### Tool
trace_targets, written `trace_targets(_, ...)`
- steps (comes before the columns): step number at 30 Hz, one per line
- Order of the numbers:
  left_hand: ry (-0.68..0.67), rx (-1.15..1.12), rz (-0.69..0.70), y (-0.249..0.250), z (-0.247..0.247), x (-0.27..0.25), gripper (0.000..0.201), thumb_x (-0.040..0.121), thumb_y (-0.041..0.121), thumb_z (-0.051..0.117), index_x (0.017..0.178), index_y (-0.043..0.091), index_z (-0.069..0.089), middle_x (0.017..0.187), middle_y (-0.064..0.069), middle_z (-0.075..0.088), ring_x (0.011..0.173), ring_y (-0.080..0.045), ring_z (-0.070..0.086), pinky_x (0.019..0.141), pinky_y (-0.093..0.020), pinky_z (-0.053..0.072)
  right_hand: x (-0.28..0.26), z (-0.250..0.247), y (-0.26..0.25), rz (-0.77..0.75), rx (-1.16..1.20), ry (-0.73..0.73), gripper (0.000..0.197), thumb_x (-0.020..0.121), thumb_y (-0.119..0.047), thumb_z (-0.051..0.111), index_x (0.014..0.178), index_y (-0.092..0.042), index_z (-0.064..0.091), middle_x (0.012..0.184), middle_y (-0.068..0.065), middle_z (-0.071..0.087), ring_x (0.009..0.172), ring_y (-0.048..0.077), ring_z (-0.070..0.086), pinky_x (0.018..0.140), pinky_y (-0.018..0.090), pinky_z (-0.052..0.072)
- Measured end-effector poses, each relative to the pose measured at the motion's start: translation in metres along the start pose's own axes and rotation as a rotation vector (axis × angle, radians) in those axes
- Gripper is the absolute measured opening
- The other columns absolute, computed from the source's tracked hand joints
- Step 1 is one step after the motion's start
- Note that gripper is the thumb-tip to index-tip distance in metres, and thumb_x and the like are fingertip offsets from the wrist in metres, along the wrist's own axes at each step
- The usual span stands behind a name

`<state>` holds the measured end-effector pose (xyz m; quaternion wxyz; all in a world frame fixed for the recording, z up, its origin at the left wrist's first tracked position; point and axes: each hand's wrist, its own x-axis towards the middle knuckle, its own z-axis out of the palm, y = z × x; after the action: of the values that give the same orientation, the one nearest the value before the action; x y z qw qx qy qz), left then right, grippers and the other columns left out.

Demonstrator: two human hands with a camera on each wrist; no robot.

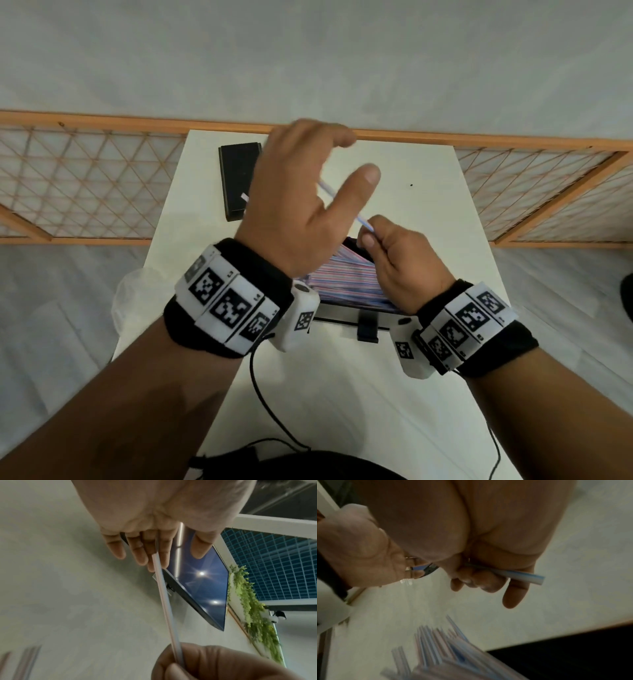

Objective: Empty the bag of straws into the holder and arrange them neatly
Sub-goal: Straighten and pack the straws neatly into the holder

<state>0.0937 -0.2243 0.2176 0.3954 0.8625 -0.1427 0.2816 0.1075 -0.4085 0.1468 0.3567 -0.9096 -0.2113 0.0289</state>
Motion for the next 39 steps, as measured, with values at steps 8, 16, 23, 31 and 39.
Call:
trace_targets(8,-0.062,-0.084,-0.136,-0.043,0.001,-0.032,0.053,0.100,0.046,0.035,0.127,0.008,0.061,0.125,-0.001,0.058,0.117,-0.028,0.055,0.105,-0.044,0.041,-0.020,0.037,0.031,0.075,-0.221,-0.166,0.041,0.091,-0.051,0.030,0.094,-0.017,0.053,0.089,-0.001,0.051,0.082,0.027,0.048,0.078,0.048,0.045)
trace_targets(16,-0.016,-0.081,-1.067,-0.091,-0.009,-0.056,0.069,0.075,0.072,0.068,0.115,0.019,0.048,0.114,-0.001,0.058,0.104,-0.023,0.061,0.084,-0.038,0.049,-0.030,0.044,0.036,0.184,-0.298,-0.249,0.084,0.072,-0.082,0.035,0.133,-0.025,0.048,0.120,-0.001,0.052,0.109,0.026,0.050,0.099,0.044,0.044)
trace_targets(23,-0.340,-0.071,-0.915,-0.080,0.000,-0.073,0.017,0.089,0.042,0.072,0.083,0.026,0.072,0.081,0.006,0.074,0.073,-0.021,0.071,0.059,-0.035,0.058,-0.020,0.048,0.034,0.202,-0.355,-0.292,0.084,0.070,-0.089,0.026,0.124,-0.029,0.052,0.115,-0.004,0.050,0.109,0.024,0.050,0.097,0.044,0.044)
trace_targets(31,-0.203,-0.285,-1.012,-0.085,0.004,-0.069,0.024,0.094,0.021,0.068,0.077,0.005,0.072,0.061,-0.011,0.068,0.050,-0.024,0.065,0.057,-0.036,0.056,-0.009,0.053,0.027,0.206,-0.325,-0.312,0.090,0.070,-0.088,0.021,0.133,-0.029,0.046,0.127,-0.001,0.052,0.122,0.025,0.049,0.104,0.047,0.040)
trace_targets(39,-0.252,-0.127,-1.020,-0.086,0.014,-0.075,0.044,0.096,0.060,0.052,0.106,0.018,0.056,0.096,0.008,0.060,0.083,-0.011,0.055,0.076,-0.031,0.038,-0.013,0.040,0.042,0.144,-0.232,-0.145,0.070,0.067,-0.081,0.051,0.108,-0.025,0.052,0.105,-0.004,0.054,0.099,0.019,0.051,0.088,0.036,0.047)
